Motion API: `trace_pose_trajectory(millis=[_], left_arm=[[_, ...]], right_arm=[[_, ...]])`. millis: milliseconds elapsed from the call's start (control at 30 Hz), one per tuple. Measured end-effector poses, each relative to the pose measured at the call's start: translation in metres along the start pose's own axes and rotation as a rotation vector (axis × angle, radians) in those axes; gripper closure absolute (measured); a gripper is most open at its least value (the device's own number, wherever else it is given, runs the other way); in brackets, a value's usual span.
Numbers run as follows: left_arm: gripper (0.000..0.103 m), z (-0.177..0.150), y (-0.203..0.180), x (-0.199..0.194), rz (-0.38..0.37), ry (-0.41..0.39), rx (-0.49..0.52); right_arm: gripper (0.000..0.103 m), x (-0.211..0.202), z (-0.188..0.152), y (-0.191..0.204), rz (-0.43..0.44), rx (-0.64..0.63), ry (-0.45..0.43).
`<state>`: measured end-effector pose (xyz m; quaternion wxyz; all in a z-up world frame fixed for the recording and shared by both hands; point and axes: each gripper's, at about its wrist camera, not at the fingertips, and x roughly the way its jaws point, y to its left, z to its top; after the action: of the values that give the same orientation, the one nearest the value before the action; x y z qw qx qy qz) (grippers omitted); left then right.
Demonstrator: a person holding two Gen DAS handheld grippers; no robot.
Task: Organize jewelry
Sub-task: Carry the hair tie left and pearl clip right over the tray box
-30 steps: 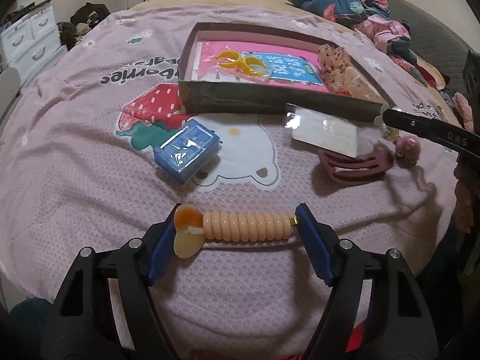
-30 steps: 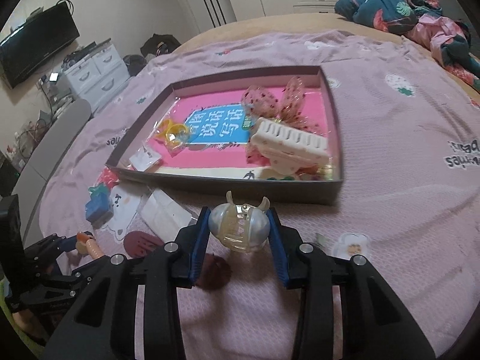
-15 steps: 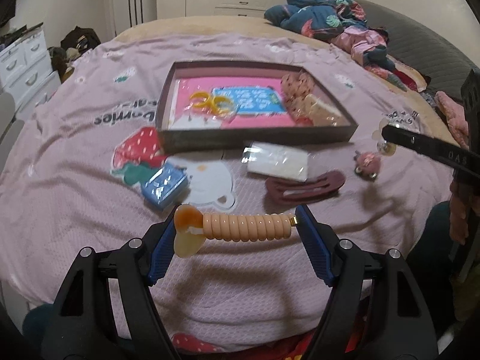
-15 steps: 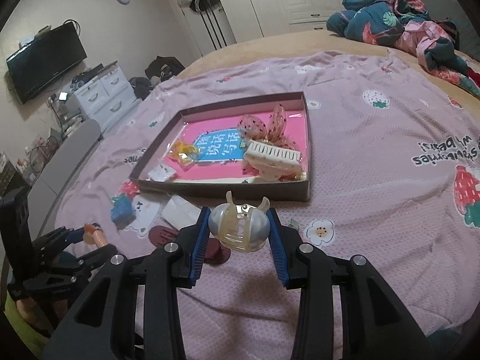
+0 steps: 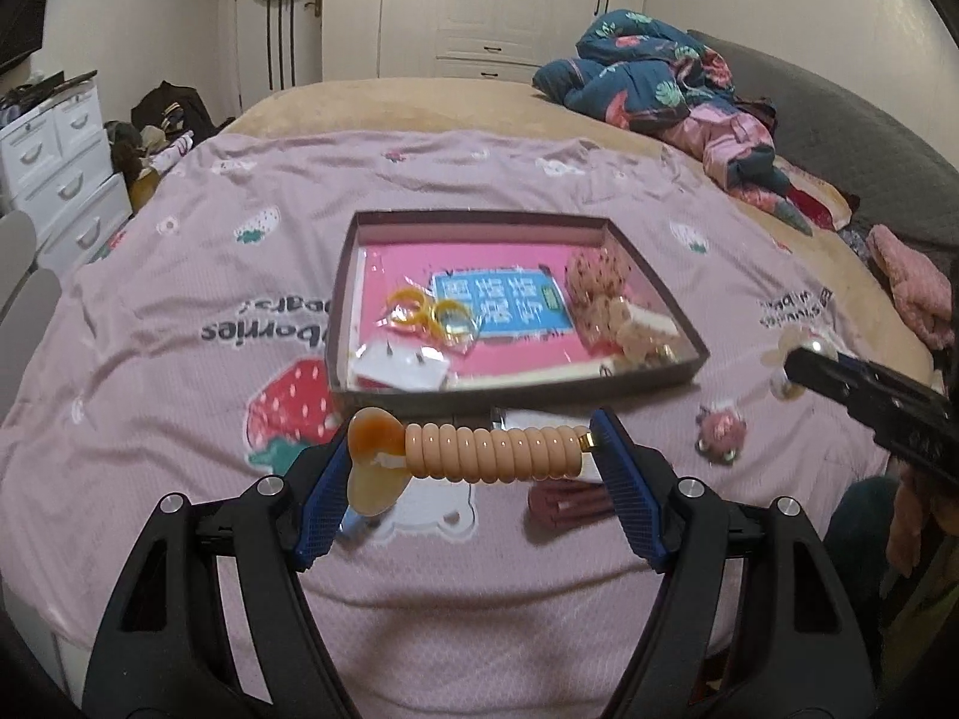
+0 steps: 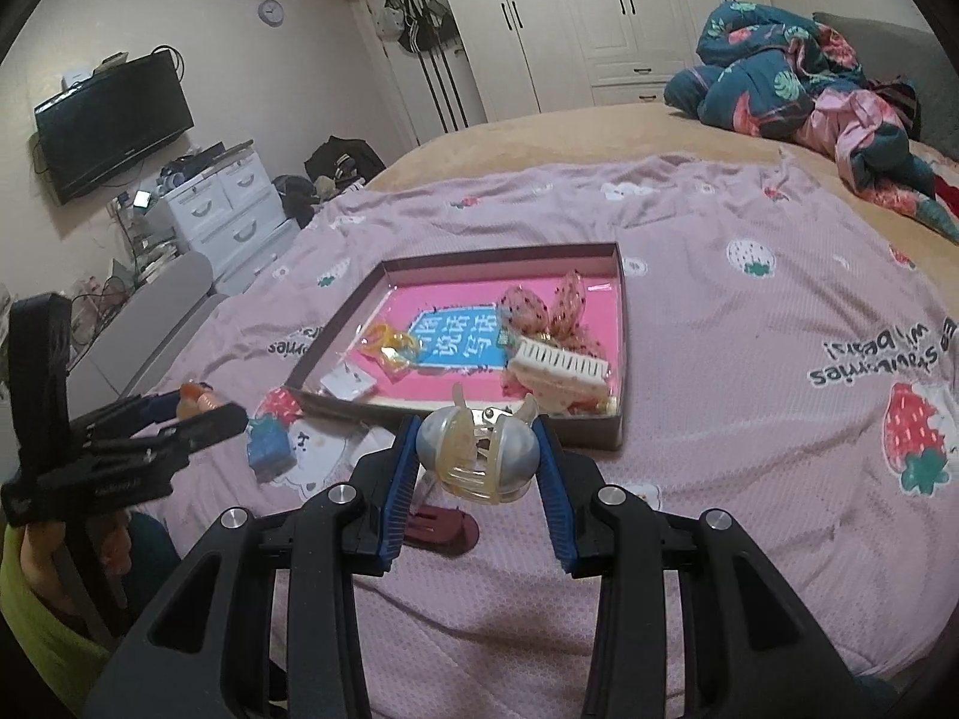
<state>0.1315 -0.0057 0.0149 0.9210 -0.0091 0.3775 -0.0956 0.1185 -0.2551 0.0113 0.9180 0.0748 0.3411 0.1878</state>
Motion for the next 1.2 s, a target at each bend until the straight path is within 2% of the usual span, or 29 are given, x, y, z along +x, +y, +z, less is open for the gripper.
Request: trace_pose_trajectory(millis=[633, 1200], left_arm=[[0.036, 0.048, 0.023, 0.037, 0.059, -0.017, -0.005], [0.036, 0.083, 0.032, 0.105, 0.077, 0.065, 0.000]], right_arm=[[0.067, 0.004, 0.037, 0.022, -0.015, -0.067, -0.064], [0.067, 0.056, 0.054, 0.034, -0.033, -0.104, -0.024]])
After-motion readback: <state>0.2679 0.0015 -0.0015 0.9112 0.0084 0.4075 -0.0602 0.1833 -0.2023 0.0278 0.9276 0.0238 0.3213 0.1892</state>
